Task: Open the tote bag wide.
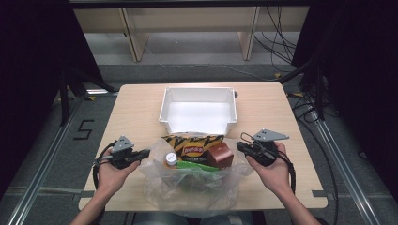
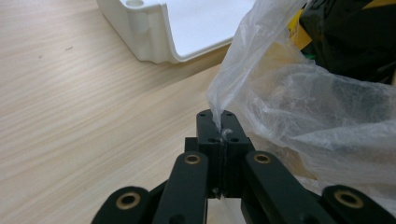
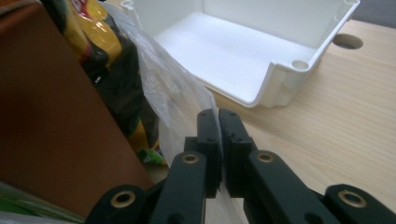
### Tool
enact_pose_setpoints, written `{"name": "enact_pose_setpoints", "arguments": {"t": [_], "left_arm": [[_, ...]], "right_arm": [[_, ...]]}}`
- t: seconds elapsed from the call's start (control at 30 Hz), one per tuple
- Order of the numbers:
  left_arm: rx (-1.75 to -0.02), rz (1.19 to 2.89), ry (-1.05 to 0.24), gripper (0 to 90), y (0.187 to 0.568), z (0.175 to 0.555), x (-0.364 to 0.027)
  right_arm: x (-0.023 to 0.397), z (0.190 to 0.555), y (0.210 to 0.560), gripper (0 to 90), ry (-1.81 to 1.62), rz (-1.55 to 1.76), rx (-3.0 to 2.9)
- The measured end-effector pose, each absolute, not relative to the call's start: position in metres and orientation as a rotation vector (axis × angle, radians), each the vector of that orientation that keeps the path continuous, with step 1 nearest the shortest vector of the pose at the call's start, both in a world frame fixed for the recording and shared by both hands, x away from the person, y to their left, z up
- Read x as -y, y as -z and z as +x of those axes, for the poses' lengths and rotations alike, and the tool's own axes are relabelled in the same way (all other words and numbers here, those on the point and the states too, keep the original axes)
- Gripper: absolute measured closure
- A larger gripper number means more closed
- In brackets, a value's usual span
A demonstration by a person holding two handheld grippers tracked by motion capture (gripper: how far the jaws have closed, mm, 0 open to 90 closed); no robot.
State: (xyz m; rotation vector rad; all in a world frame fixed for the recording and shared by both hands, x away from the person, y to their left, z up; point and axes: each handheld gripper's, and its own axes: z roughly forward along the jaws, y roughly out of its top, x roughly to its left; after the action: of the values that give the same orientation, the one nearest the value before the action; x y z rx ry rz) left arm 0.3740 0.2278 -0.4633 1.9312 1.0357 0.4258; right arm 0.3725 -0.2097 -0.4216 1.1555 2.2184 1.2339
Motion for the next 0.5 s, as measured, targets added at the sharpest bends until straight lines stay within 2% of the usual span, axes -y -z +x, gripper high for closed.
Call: {"name": "enact_pose_setpoints", "arguments": {"t": [0.5], "left_arm": [[-1.031,2.024,-0.429,89.2,0.48,0.377,-0.22]], "right_arm": [[0.214,0.381,0.445,90.0,-1.15,1.215,-2.275]]}}
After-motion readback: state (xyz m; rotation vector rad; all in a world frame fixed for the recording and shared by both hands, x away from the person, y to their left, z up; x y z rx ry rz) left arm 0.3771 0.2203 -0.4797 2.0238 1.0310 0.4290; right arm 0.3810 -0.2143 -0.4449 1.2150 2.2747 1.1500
